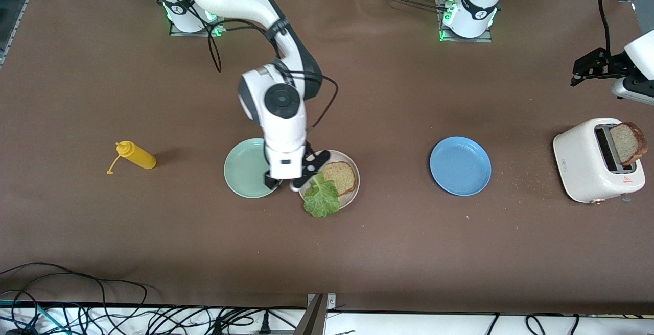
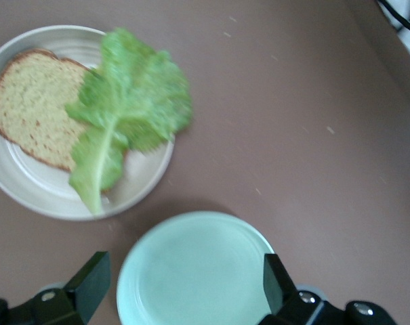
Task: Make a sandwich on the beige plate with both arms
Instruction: 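Open the right gripper to drop the lettuce onto the bread, then move the right gripper back toward the yellow mustard bottle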
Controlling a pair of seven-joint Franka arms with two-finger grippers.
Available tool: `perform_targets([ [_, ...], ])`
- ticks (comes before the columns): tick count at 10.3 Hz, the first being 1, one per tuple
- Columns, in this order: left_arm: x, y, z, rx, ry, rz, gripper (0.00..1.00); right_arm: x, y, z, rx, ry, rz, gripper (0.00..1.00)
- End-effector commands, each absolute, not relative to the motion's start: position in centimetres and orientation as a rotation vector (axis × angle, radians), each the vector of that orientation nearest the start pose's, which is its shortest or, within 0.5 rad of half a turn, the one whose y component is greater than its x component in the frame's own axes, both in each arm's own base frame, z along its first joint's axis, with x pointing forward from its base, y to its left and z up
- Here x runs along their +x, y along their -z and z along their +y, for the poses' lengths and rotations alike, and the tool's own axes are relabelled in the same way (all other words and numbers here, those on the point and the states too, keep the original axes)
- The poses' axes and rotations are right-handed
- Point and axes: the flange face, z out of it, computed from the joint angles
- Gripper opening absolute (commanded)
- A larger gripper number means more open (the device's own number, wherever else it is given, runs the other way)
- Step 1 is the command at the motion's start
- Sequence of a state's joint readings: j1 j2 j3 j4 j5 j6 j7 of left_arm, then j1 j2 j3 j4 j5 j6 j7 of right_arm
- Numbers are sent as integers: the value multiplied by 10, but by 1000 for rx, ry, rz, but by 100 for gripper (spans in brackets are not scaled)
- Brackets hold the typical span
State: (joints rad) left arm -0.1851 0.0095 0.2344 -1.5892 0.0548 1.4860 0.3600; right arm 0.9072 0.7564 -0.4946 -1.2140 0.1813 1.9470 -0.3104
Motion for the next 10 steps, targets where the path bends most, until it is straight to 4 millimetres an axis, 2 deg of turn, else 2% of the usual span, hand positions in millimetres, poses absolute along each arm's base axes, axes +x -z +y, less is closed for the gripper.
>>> perform_targets([
  [1,549,-610,35,-3089,-186,490,100,642,-432,311,-3127,-64,-1046,100],
  [2,549,-611,35,-3090,-184,487,100,648,-450,276,-3166,-99,-989,100],
  [4,549,-612,35,-3087,-180,491,100,656,-473,201,-3258,-204,-778,100],
  [6,549,-612,35,-3087,-180,489,100,654,-463,128,-3326,-364,-532,100],
  [7,549,-613,35,-3089,-177,489,100,654,-454,88,-3325,-387,-444,100],
  [8,549,-615,37,-3088,-173,484,100,652,-440,58,-3294,-429,-388,100],
  [10,549,-615,38,-3089,-172,482,100,649,-427,5,-3260,-446,-483,100],
])
